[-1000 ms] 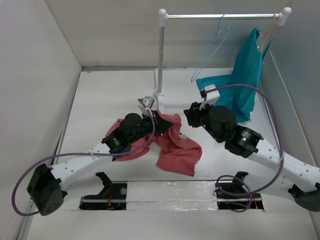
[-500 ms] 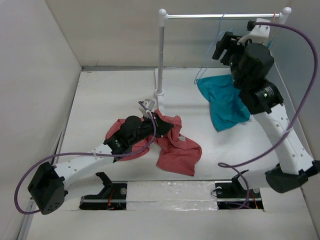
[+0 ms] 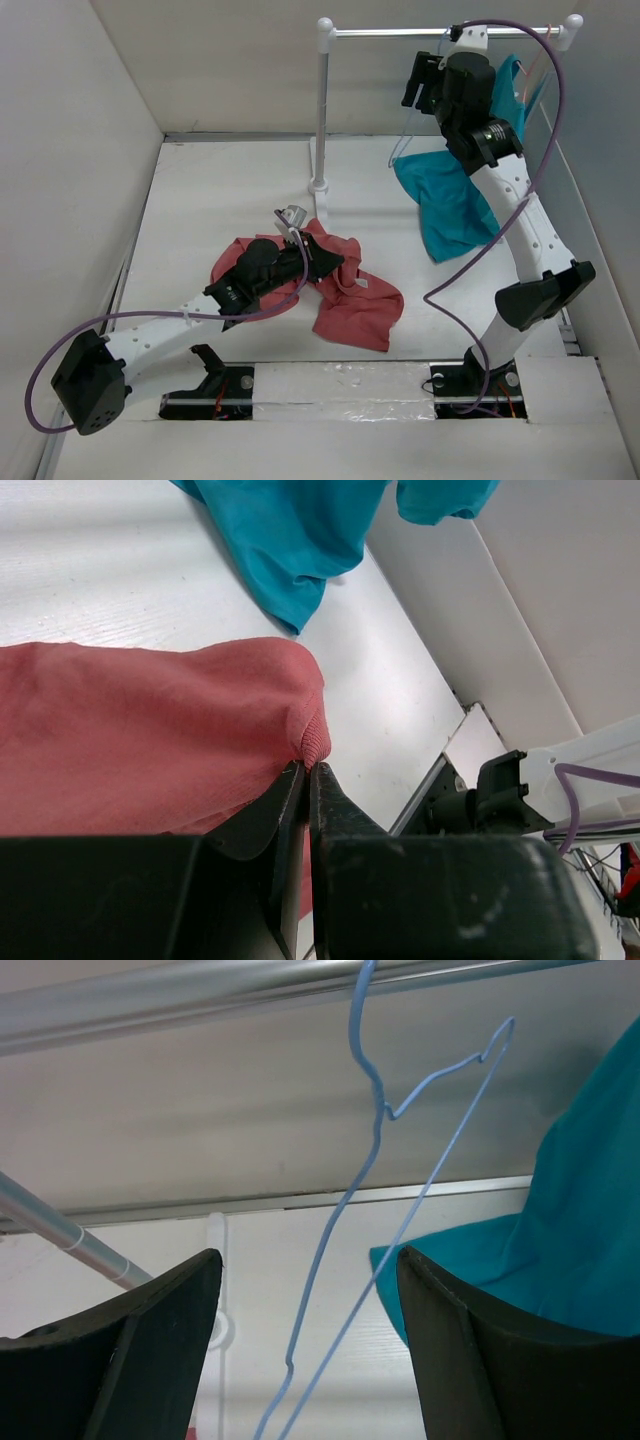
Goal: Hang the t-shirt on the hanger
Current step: Pick up the hanger from the clothesline.
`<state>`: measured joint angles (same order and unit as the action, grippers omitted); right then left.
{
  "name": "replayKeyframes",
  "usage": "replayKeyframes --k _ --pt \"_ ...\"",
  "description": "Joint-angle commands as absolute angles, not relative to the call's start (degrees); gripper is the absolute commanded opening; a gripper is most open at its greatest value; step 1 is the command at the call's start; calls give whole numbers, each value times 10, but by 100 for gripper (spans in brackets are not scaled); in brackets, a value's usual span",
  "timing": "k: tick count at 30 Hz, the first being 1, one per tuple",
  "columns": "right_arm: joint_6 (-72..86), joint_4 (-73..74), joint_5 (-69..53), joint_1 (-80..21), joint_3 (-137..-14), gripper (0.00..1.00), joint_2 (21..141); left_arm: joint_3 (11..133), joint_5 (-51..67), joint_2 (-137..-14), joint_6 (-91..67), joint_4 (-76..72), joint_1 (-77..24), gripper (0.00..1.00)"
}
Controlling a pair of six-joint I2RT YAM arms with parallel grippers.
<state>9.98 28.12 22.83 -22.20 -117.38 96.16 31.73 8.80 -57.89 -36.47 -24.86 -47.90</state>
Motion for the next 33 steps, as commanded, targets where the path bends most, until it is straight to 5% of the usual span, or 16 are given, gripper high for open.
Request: replayKeyframes --k 1,15,24,25,27,33 --pt "115 278 219 -213 -1211 74 969 315 97 -558 -365 -283 -478 0" --pt "113 258 238 -178 -1190 57 1011 316 101 -553 -364 -279 -478 0" --pt "102 239 205 -171 -1204 59 1037 309 115 -570 -381 -301 -478 0" --pt "101 242 205 -171 -1204 53 1036 302 119 -572 -383 -310 -478 0" --pt "103 228 213 -171 -1179 25 1022 306 123 -576 -384 -309 -478 0" --pt "100 151 256 -211 -1054 30 910 308 113 -574 -378 -299 -478 0"
